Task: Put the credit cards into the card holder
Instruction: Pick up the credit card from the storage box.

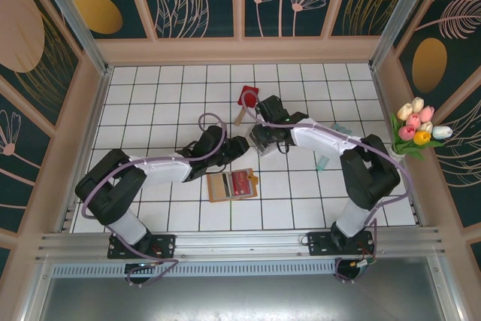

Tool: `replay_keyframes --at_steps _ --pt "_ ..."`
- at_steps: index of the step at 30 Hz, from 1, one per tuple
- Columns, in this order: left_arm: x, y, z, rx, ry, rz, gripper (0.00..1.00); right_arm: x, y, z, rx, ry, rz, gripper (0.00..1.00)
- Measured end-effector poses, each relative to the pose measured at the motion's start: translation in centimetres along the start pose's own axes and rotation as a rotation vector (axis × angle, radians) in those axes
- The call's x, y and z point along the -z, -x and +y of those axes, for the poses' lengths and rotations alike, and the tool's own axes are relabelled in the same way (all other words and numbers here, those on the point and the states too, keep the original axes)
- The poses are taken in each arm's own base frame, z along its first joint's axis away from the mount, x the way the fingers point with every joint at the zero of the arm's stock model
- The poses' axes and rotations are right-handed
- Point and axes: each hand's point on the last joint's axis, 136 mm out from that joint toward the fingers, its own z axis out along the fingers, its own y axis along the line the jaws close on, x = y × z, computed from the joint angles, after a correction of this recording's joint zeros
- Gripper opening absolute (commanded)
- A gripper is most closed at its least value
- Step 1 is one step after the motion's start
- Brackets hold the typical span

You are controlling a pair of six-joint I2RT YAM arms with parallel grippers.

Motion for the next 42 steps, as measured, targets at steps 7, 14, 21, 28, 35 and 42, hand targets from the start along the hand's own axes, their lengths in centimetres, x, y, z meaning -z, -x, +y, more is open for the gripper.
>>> replay_keyframes --at_steps 7,14,21,28,35,42 --pt "-0.6 0.5 0.4 0.054 -0.009 -0.007 0.51 -1.4 0.3 -0.1 0.065 -0.059 0.016 0.39" --pt "-0.7 0.7 0.0 0.069 -0.026 -0.016 0.51 -2.7 0.1 0.0 0.130 -0.125 0.037 0.39" --pt "-0.7 0.7 0.0 0.071 -0.026 -0.016 0.51 -3.1 0.2 0.2 0.181 -0.193 0.035 0.39" --pt "-0.7 0.7 0.1 0.071 -0.024 -0.015 0.51 -2.9 0.4 -0.3 0.194 -0.250 0.024 0.39" --pt "-0.7 0.7 0.1 0.071 -0.024 -0.015 0.51 -2.7 0.3 -0.7 0.198 -0.273 0.029 0.38" --pt "-0.7 0.7 0.1 0.071 -0.026 -0.012 0.51 -2.3 0.4 -0.8 0.197 -0.280 0.025 0.36"
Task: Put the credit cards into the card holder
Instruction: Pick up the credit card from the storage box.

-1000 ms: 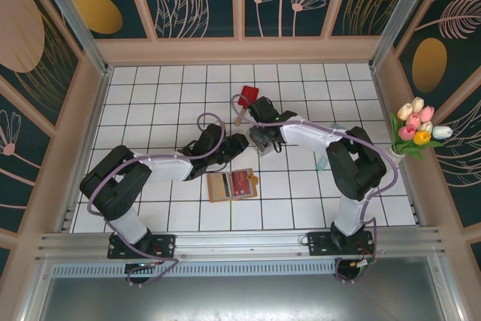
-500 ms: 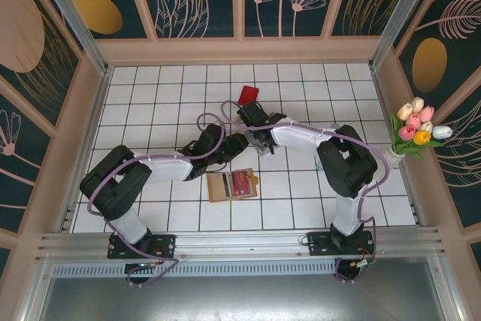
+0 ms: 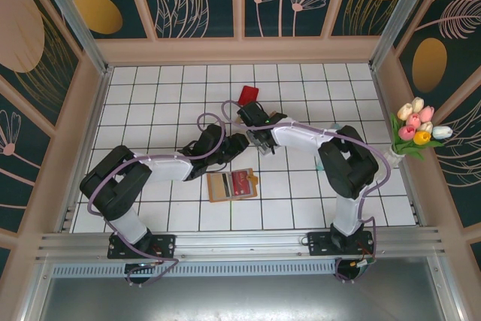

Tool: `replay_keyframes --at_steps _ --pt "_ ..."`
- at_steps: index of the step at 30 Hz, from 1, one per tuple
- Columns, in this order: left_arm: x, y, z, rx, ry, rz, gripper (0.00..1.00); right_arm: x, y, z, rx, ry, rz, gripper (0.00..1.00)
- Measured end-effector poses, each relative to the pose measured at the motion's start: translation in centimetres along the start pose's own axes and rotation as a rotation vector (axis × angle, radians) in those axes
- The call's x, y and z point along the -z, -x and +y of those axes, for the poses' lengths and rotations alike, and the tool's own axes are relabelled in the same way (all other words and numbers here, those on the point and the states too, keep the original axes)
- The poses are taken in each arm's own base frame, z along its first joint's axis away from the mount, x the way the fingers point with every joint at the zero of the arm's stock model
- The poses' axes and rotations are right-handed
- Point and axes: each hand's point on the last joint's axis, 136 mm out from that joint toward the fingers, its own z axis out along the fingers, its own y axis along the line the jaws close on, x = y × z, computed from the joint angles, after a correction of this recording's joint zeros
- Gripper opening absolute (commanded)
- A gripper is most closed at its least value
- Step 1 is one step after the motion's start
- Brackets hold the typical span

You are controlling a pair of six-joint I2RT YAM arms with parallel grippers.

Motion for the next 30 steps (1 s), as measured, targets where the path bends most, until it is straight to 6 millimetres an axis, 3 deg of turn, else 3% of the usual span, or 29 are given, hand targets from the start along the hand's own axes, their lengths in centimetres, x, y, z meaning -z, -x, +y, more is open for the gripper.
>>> replay_keyframes --at_steps 7,21,30 --pt "0.0 0.0 -0.3 -0.001 -0.011 0.000 0.51 0.3 0.2 -0.3 -0.003 -0.008 -0.008 0.33" --pt "0.0 0.0 -0.4 -0.001 -0.016 0.002 0.51 0.4 0.2 -0.3 -0.005 -0.011 -0.009 0.18" --pt "0.0 0.0 -0.4 -0.001 -0.016 0.002 0.51 2.0 1.0 -1.1 -0.020 -0.011 -0.037 0.14"
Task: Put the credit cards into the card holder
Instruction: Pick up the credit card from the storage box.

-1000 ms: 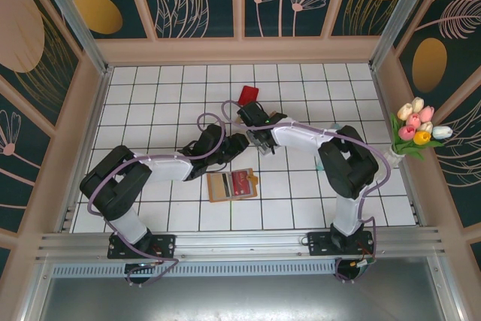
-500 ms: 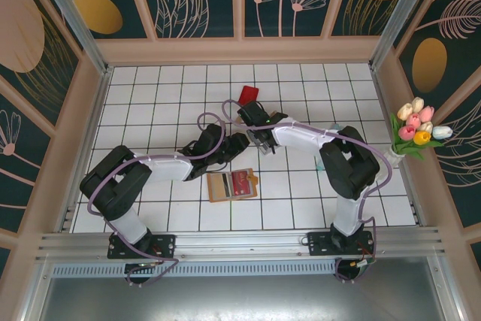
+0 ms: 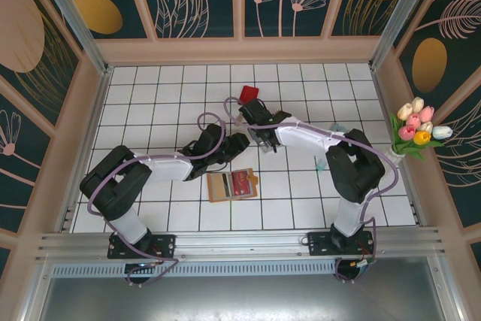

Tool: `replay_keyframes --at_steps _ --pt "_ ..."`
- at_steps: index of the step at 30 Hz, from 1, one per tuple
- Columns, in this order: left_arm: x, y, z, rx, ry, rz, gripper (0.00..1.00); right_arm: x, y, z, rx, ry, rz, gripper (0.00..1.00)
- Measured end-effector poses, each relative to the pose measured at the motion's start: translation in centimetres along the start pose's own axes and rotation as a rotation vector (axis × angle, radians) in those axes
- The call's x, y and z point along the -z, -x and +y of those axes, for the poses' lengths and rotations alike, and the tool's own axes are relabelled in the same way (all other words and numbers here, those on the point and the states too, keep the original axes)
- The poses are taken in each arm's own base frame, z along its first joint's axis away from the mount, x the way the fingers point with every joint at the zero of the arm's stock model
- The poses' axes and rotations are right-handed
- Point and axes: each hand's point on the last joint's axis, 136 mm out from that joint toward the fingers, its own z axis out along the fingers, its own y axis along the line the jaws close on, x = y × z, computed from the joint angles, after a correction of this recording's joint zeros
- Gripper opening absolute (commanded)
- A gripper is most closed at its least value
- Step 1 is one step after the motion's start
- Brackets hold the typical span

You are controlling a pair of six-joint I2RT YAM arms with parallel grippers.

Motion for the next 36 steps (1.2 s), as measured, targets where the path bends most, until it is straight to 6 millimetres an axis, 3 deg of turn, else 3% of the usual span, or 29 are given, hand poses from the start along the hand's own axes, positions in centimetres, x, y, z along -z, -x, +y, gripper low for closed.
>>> replay_keyframes --at_steps 9,17,21,24,30,36 --pt "0.0 0.0 0.0 0.000 0.000 0.000 0.51 0.7 0.3 0.2 -0.033 0.027 0.005 0.11" --pt "0.9 0.3 -0.1 -0.002 -0.002 -0.024 0.52 4.5 2.3 -0.2 -0.181 0.101 -0.060 0.08" --pt "2.4 1.0 -1.7 -0.019 -0.046 -0.056 0.56 7.6 3.7 0.0 -0.279 0.201 -0.123 0.08" --pt "4.1 2.0 -3.0 -0.038 -0.099 -0.085 0.64 10.6 4.4 0.0 -0.376 0.345 -0.188 0.07" --pt "8.0 4.4 -5.5 -0.062 -0.273 -0.133 0.69 15.7 5.2 -2.2 -0.603 0.676 -0.329 0.07" --pt "9.8 3.7 -10.1 -0.129 -0.462 -0.073 0.66 18.6 5.9 0.1 -0.629 0.953 -0.340 0.07"
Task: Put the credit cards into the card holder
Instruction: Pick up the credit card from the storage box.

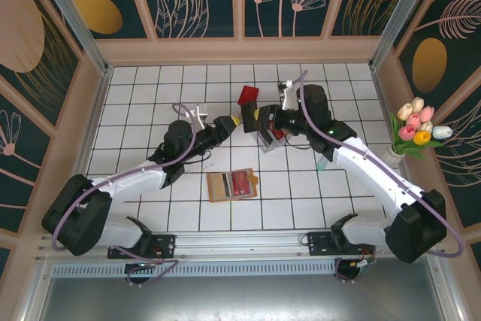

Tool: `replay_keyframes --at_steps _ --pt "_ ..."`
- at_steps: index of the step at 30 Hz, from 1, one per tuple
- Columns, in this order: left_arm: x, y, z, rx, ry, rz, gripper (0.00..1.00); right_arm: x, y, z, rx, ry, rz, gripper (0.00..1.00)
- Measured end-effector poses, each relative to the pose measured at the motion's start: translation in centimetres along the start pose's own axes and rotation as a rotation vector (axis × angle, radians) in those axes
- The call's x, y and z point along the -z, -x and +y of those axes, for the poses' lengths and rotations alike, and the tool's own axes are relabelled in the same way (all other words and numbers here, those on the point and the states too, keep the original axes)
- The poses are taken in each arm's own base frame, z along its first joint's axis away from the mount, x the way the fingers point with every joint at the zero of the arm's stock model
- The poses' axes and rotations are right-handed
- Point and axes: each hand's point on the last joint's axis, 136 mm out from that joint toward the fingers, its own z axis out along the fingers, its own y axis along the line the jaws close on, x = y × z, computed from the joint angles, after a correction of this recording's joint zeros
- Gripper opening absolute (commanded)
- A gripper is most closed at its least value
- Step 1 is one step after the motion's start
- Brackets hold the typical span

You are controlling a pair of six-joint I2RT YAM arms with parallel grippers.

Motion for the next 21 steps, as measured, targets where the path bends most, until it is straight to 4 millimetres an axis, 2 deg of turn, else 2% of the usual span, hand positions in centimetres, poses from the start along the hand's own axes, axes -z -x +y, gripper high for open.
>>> replay_keyframes --at_steps 2,5,7,12,17,21 --pt "-0.1 0.1 -1.4 -0.014 -0.053 0.009 0.60 0.0 -0.3 0.4 -0.027 0.050 0.017 0.07" --pt "-0.2 0.1 -2.6 -0.022 -0.111 0.017 0.40 0.1 -0.4 1.0 -0.051 0.098 0.027 0.07" --pt "-0.2 0.2 -3.2 -0.016 -0.138 0.018 0.26 0.1 -0.5 1.1 -0.062 0.119 0.032 0.08" --pt "0.1 0.1 -3.4 0.000 -0.165 0.014 0.07 0.0 -0.8 0.6 -0.098 0.147 0.037 0.14" --pt "0.3 0.0 -4.0 0.003 -0.199 0.016 0.03 0.1 -1.4 0.5 -0.122 0.185 0.059 0.22" --pt "0.4 0.0 -4.4 0.001 -0.214 0.017 0.06 0.4 -1.3 1.1 -0.120 0.234 0.068 0.15"
